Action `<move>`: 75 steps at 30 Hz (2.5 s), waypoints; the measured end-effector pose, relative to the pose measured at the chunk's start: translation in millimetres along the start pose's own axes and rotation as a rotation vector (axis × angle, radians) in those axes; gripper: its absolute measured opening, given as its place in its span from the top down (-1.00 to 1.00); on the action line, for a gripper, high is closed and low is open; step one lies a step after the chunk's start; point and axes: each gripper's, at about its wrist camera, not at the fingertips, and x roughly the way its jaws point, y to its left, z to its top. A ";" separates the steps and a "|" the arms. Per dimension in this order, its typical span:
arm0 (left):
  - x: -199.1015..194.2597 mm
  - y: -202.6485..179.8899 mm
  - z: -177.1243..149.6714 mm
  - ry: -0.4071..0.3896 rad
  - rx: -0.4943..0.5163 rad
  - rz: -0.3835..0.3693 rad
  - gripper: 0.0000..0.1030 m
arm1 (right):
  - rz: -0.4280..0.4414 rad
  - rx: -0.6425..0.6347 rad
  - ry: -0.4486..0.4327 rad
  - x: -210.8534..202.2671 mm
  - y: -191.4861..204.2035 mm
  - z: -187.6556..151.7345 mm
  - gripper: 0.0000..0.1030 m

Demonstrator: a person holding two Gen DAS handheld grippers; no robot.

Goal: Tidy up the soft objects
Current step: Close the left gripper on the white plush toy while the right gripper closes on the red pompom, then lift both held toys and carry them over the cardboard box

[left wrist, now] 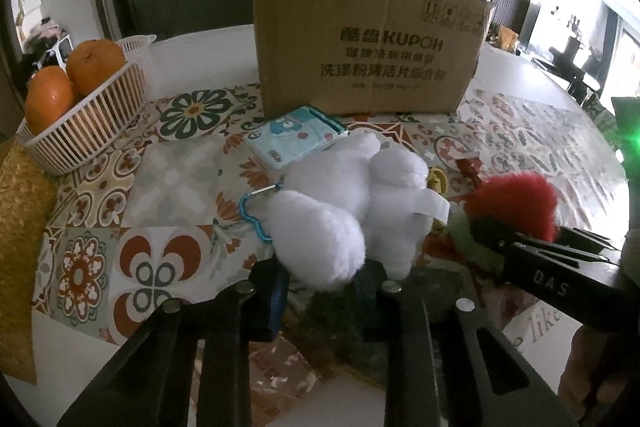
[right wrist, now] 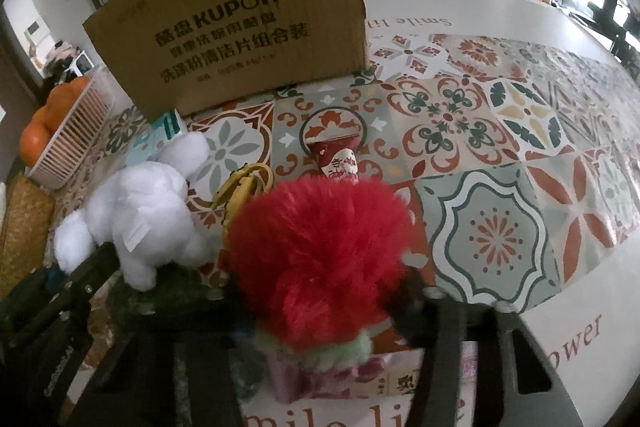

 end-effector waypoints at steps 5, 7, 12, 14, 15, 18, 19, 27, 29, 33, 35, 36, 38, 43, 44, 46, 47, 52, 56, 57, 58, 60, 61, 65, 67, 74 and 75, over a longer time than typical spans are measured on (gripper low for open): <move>-10.6 -3.9 0.8 -0.037 0.015 -0.015 0.56 | 0.008 -0.004 -0.034 -10.8 -0.5 -2.3 0.22; -16.5 -6.3 1.6 -0.061 0.022 -0.022 0.58 | 0.006 -0.010 -0.062 -18.4 -0.5 -2.3 0.24; -30.0 -8.0 3.8 -0.124 0.025 -0.038 0.63 | 0.012 -0.025 -0.106 -34.5 1.9 0.1 0.24; -35.8 -7.9 4.5 -0.150 0.025 -0.042 0.64 | 0.018 -0.031 -0.113 -39.0 3.9 0.0 0.24; -38.0 -8.3 5.4 -0.159 0.030 -0.044 0.64 | 0.021 -0.034 -0.119 -41.5 4.8 -0.3 0.24; -44.0 -9.9 8.5 -0.182 0.035 -0.048 0.64 | 0.026 -0.042 -0.125 -45.2 7.4 -0.3 0.24; -45.4 -10.0 9.1 -0.192 0.038 -0.046 0.64 | 0.029 -0.040 -0.125 -46.2 7.5 0.1 0.24; -64.9 -17.2 17.8 -0.276 0.090 -0.033 0.64 | 0.047 -0.036 -0.146 -58.3 6.6 2.8 0.24; -69.2 -16.9 20.5 -0.282 0.089 -0.046 0.64 | 0.051 -0.043 -0.160 -64.4 8.6 4.6 0.24; -75.2 -15.4 30.2 -0.275 0.085 -0.086 0.64 | 0.067 -0.064 -0.191 -78.0 14.6 11.9 0.24; -79.7 -15.4 34.8 -0.291 0.090 -0.095 0.64 | 0.067 -0.079 -0.213 -86.1 18.5 17.6 0.24; -82.3 -15.4 37.5 -0.301 0.091 -0.094 0.64 | 0.068 -0.086 -0.224 -89.7 20.0 20.9 0.24; -87.7 -15.3 43.1 -0.321 0.094 -0.092 0.64 | 0.074 -0.092 -0.239 -95.5 22.2 27.2 0.24; -101.2 -13.4 63.8 -0.358 0.091 -0.122 0.64 | 0.110 -0.103 -0.271 -109.8 30.0 46.4 0.24; -103.1 -12.7 67.6 -0.366 0.092 -0.124 0.64 | 0.115 -0.107 -0.281 -113.0 32.1 50.4 0.24; -108.1 -11.2 76.8 -0.383 0.091 -0.125 0.64 | 0.113 -0.113 -0.302 -118.7 35.5 56.6 0.24; -110.2 -10.1 80.3 -0.392 0.088 -0.123 0.64 | 0.115 -0.116 -0.311 -121.6 37.1 60.2 0.24; -119.0 -6.7 103.5 -0.421 0.083 -0.129 0.64 | 0.134 -0.113 -0.337 -132.4 43.3 80.7 0.24; -120.2 -2.9 124.1 -0.437 0.070 -0.137 0.64 | 0.149 -0.121 -0.355 -138.6 48.6 101.4 0.24; -120.3 -1.3 129.2 -0.439 0.068 -0.133 0.64 | 0.146 -0.120 -0.356 -138.8 49.7 106.4 0.24; -119.9 0.0 134.9 -0.440 0.067 -0.128 0.64 | 0.148 -0.119 -0.358 -139.5 50.8 111.8 0.24; -120.9 1.0 146.0 -0.449 0.072 -0.115 0.64 | 0.152 -0.125 -0.353 -140.0 53.5 123.3 0.24; -122.4 1.0 150.6 -0.452 0.071 -0.113 0.64 | 0.159 -0.120 -0.352 -140.3 53.5 127.6 0.24; -128.7 -0.1 169.7 -0.471 0.075 -0.114 0.64 | 0.192 -0.118 -0.337 -142.1 55.4 147.1 0.24; -129.4 -0.5 180.9 -0.477 0.077 -0.113 0.64 | 0.193 -0.119 -0.333 -143.6 55.7 159.6 0.24; -119.0 0.6 214.8 -0.461 0.081 -0.125 0.64 | 0.175 -0.139 -0.338 -146.3 59.2 195.9 0.24; -114.8 0.1 221.6 -0.452 0.082 -0.122 0.64 | 0.175 -0.143 -0.340 -146.0 59.5 201.4 0.24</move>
